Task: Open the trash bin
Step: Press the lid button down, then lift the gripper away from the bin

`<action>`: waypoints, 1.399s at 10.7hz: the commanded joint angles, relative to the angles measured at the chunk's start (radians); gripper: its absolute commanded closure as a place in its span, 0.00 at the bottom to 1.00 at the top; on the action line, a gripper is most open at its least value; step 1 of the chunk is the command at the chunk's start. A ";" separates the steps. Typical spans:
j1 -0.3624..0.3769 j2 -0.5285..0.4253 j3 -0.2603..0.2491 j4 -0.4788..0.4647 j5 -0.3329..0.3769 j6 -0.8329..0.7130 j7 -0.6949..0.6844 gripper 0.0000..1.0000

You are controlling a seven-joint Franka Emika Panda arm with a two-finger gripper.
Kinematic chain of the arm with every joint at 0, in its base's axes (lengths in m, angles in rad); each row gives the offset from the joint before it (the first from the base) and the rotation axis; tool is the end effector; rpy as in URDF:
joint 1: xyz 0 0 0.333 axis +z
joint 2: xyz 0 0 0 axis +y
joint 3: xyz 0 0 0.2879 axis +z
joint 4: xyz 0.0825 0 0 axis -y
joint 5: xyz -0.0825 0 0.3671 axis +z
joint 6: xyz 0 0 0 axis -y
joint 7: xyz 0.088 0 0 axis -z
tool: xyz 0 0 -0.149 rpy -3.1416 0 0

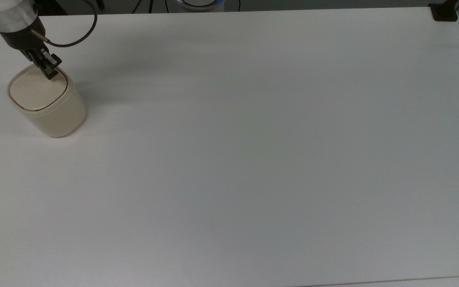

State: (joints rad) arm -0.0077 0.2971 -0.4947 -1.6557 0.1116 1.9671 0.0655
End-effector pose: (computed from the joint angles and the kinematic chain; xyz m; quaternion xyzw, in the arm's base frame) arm 0.5610 -0.2718 0.3956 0.9568 -0.2889 0.0212 0.0226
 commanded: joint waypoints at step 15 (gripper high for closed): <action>0.029 -0.239 0.219 -0.026 0.002 -0.076 -0.010 0.69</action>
State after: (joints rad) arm 0.0156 0.1131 -0.4113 -1.6606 0.1122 1.9197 0.0610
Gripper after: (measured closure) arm 0.859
